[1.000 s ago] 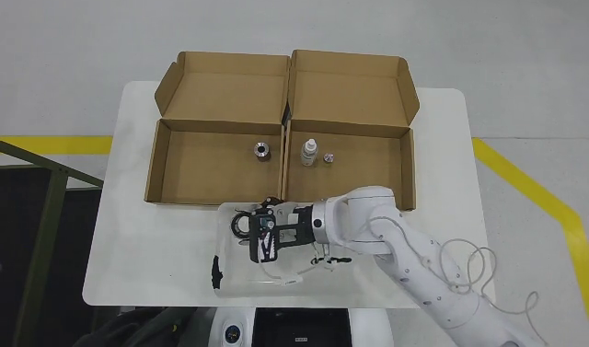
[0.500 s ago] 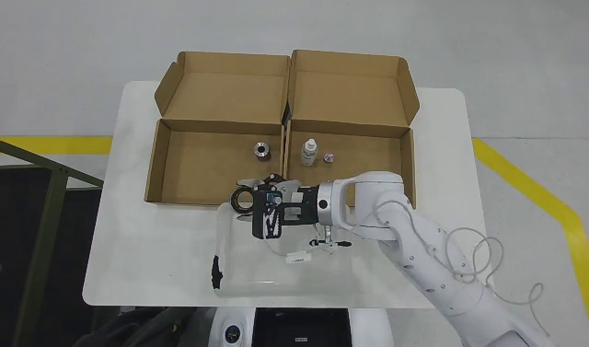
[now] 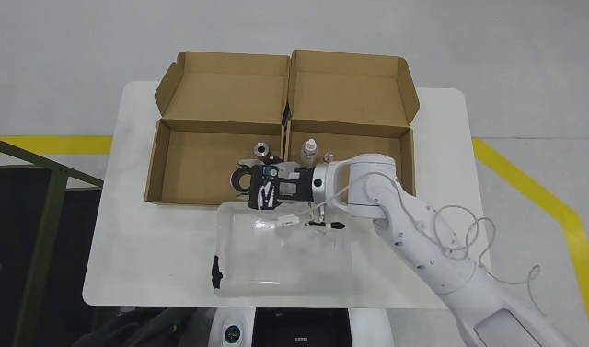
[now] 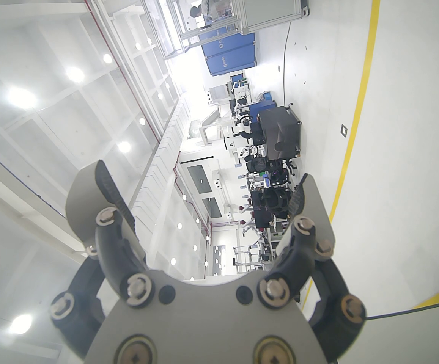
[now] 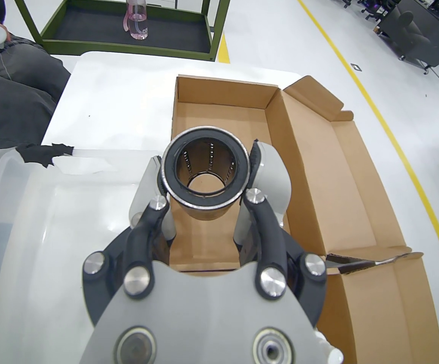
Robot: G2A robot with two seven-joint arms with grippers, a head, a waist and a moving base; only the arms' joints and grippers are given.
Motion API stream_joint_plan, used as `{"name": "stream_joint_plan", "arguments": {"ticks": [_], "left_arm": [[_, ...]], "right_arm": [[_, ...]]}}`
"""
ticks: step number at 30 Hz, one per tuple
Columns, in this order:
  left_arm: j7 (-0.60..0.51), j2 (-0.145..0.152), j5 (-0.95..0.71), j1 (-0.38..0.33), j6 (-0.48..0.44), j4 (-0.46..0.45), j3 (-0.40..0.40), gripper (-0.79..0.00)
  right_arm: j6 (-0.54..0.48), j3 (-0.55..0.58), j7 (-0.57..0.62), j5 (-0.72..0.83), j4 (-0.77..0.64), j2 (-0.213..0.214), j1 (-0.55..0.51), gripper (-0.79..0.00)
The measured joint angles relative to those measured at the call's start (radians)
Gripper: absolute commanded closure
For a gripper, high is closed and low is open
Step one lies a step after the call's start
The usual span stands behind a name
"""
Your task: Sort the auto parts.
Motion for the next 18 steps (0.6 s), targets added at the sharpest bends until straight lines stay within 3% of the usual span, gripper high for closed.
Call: {"name": "stream_joint_plan", "arguments": {"ticks": [18], "left_arm": [[0.0, 0.0, 0.0, 0.0, 0.0, 0.0, 0.0, -0.785]], "right_arm": [[0.048, -0.105, 0.042, 0.025, 0.249, -0.057, 0.136, 0.0]]}}
